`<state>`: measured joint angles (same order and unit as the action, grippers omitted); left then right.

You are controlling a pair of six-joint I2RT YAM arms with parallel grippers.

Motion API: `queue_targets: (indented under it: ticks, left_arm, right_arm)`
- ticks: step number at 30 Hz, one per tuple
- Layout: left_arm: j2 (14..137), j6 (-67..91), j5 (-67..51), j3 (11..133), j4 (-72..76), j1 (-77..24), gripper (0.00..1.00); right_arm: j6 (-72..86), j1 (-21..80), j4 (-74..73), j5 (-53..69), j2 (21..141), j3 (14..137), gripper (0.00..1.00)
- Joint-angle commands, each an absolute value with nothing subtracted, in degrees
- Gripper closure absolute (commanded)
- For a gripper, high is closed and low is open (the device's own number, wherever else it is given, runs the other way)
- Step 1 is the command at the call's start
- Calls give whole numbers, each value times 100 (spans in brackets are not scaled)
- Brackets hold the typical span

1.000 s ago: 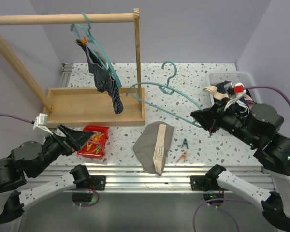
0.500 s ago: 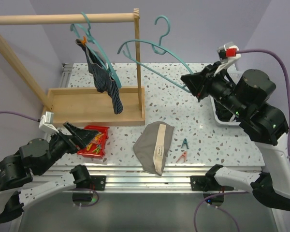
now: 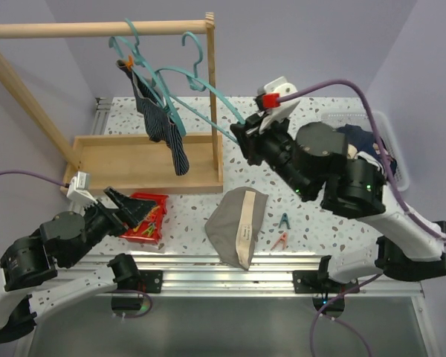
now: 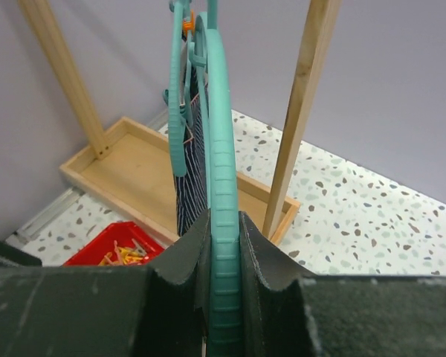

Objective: Remove the underwear clipped to the hanger

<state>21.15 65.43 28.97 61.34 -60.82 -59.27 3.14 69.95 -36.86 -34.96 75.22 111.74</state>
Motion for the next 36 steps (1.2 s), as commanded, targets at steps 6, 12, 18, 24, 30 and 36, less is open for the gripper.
queue_targets:
  ticks: [6, 12, 18, 24, 30, 36]
  left_arm:
    - [2013, 6820, 3067, 6065, -5915, -5924, 0]
    - [1881, 6917, 3067, 5977, -5941, -5924, 0]
    - [1802, 6891, 3059, 5968, -5897, -5924, 0]
    - [1732, 6864, 3059, 5880, -5845, -5924, 0]
    - [1644, 6864, 3059, 5862, -5888, -5924, 0]
    - [1521, 6917, 3094, 5862, -5976, -5924, 0]
  right_arm:
    - [-509, 7743, -1777, -6987, 8374, 11566, 100]
    - [-449, 7647, -2195, -7111, 9227, 12821, 100]
    - [779, 7173, -3953, -6382, 10054, 14290, 100]
    - [1327, 6812, -4667, -5520, 10353, 14432, 100]
    - [1195, 6689, -4411, -5300, 10598, 14229, 100]
    - [1529, 6688, -4509, -5247, 10495, 13784, 100]
